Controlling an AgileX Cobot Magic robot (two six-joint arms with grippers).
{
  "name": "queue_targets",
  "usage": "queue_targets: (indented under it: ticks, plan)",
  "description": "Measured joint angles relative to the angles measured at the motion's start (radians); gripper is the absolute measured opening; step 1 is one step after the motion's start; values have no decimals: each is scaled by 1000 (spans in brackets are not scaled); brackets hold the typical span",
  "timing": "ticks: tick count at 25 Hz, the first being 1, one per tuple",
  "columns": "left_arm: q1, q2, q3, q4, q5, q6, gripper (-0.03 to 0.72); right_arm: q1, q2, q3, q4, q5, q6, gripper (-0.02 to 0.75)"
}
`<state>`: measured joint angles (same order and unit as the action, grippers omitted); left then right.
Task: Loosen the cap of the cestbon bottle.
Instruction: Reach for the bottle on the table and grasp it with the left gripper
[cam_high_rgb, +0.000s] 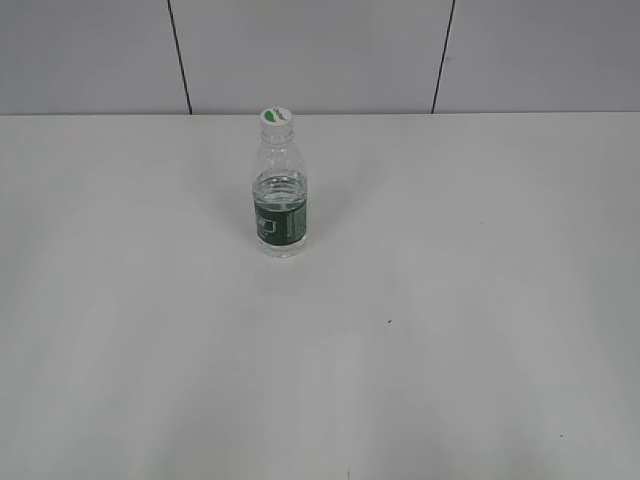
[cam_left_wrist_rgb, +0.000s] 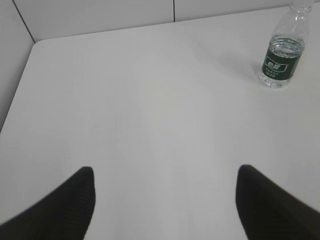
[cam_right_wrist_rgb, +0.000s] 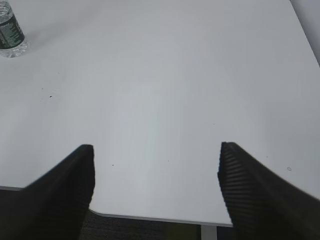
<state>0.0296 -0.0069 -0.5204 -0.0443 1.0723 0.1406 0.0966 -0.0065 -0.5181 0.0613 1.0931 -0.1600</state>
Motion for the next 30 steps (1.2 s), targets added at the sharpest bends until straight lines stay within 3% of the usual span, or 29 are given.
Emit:
queue_targets:
  ticks: [19, 24, 30]
  plan:
    - [0, 0, -17, 12, -18, 0, 510, 0, 0, 0, 0, 0, 0, 588]
    - [0, 20, -76, 11, -137, 0, 506, 0, 0, 0, 0, 0, 0, 588]
    - [0, 196, -91, -34, -374, 0, 506, 0, 0, 0, 0, 0, 0, 588]
